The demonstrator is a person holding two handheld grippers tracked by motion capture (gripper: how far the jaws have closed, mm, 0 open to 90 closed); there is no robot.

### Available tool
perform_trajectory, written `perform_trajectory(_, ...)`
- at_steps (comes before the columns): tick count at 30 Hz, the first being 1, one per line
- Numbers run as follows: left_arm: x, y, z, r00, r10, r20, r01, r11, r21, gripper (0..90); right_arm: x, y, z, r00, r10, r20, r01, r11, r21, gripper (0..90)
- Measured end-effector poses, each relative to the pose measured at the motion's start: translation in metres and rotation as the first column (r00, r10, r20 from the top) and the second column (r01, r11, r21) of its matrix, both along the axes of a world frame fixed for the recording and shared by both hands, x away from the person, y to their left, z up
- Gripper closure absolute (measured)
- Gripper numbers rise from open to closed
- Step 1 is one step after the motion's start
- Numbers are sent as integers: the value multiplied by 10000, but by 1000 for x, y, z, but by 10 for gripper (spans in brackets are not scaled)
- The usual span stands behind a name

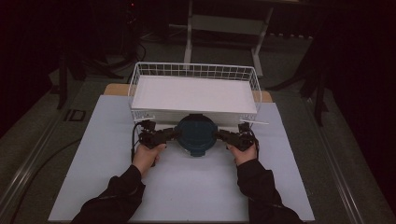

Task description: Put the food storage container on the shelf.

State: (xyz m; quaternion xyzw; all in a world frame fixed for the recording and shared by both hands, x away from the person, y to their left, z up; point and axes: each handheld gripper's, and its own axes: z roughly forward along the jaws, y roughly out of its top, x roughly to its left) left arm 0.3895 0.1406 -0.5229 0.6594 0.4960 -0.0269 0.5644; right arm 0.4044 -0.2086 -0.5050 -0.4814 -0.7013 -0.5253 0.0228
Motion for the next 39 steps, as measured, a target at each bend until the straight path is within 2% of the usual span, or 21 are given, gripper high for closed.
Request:
perform_trajectory(4,2,-2,2,9995,245,193,-250,9994,221,399,2,2,1,9996,-164,216,166,9998,-85,466)
perform_trajectory(8,3,-4,7,9973,346,643,-399,9957,834,390,4,4,2,9987,-483,176,486,9986,-184,423)
perform_trajectory(12,4,-4,7,9972,389,631,-442,9954,849,391,4,5,3,9982,-574,172,579,9979,-276,420)
perform_trajectory(15,3,-4,9,9977,433,518,-480,9946,920,388,2,8,6,9974,-625,368,645,9963,-564,415)
perform_trajectory(16,2,-4,9,9972,433,611,-487,9949,888,372,1,8,7,9972,-631,406,657,9956,-663,406)
perform_trajectory(17,-1,-3,10,9965,268,793,-337,9957,864,359,0,9,8,9970,-611,473,643,9955,-691,399)
perform_trajectory(19,-5,-3,12,9941,255,1050,-361,9942,1013,285,-2,9,10,9965,-580,594,624,9952,-753,381)
perform_trajectory(20,-5,-3,12,9941,255,1050,-361,9942,1013,277,-2,9,10,9965,-580,594,624,9952,-753,381)
perform_trajectory(21,-8,0,13,9928,29,1196,-158,9942,1067,233,-6,8,14,9972,-517,540,552,9963,-654,369)
perform_trajectory(24,-14,3,15,9930,-303,1140,191,9950,978,167,-9,6,18,9962,-398,775,459,9958,-786,360)
perform_trajectory(26,-19,4,17,9933,-363,1093,264,9955,909,142,-13,6,21,9970,-374,678,428,9958,-804,348)
perform_trajectory(27,-22,4,19,9932,-443,1077,352,9958,848,123,-15,5,22,9961,-277,839,352,9954,-886,348)
perform_trajectory(29,-27,6,22,9918,-587,1132,487,9948,890,21,-19,4,24,9958,-236,887,313,9958,-865,348)
perform_trajectory(34,-39,10,28,9886,-917,1191,820,9931,838,13,-33,3,29,9940,0,1096,111,9948,-1009,347)
perform_trajectory(36,-45,10,31,9845,-1178,1297,1049,9892,1021,13,-39,5,32,9940,145,1088,-39,9953,-972,347)
perform_trajectory(39,-55,10,35,9790,-1336,1542,1126,9840,1378,13,-49,9,36,9918,386,1222,-270,9951,-946,347)
